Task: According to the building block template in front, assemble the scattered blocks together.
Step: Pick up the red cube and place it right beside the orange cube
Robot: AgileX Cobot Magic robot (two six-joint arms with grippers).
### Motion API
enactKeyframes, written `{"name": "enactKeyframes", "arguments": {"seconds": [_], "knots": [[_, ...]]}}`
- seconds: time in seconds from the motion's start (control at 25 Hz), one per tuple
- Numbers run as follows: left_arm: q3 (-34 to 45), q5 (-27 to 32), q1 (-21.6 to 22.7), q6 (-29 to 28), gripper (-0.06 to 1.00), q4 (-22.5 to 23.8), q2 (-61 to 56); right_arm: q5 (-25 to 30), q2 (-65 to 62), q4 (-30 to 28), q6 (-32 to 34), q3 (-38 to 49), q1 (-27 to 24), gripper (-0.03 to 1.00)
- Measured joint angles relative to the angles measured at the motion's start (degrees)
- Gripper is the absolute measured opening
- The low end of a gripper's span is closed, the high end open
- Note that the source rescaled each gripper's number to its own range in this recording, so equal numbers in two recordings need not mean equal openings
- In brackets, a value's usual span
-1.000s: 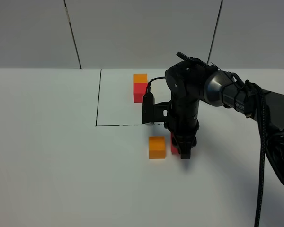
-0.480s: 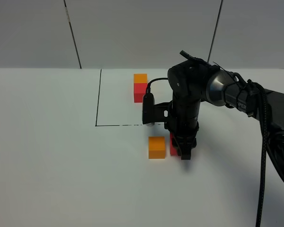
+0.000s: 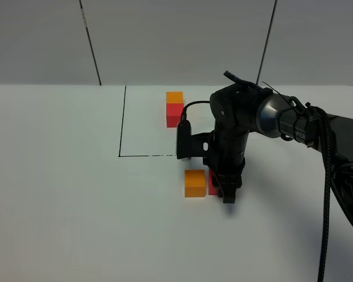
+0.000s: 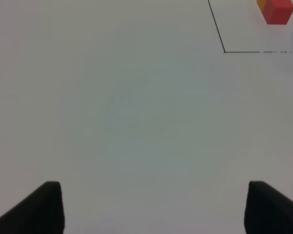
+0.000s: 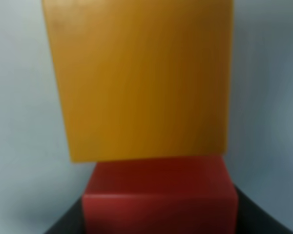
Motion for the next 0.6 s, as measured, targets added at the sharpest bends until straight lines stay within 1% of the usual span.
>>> {"name": "enactKeyframes", "arguments": {"seconds": [0.16, 0.6], "knots": [[0.0, 0.0, 0.0, 0.0, 0.71, 0.0, 0.0, 0.0, 0.5, 0.96, -0.37, 0.0, 0.0, 0.0], [0.0, 0.0, 0.0, 0.0, 0.71, 0.0, 0.0, 0.0, 0.65, 0.96, -1.44, 0.0, -0.05, 0.0]]}}
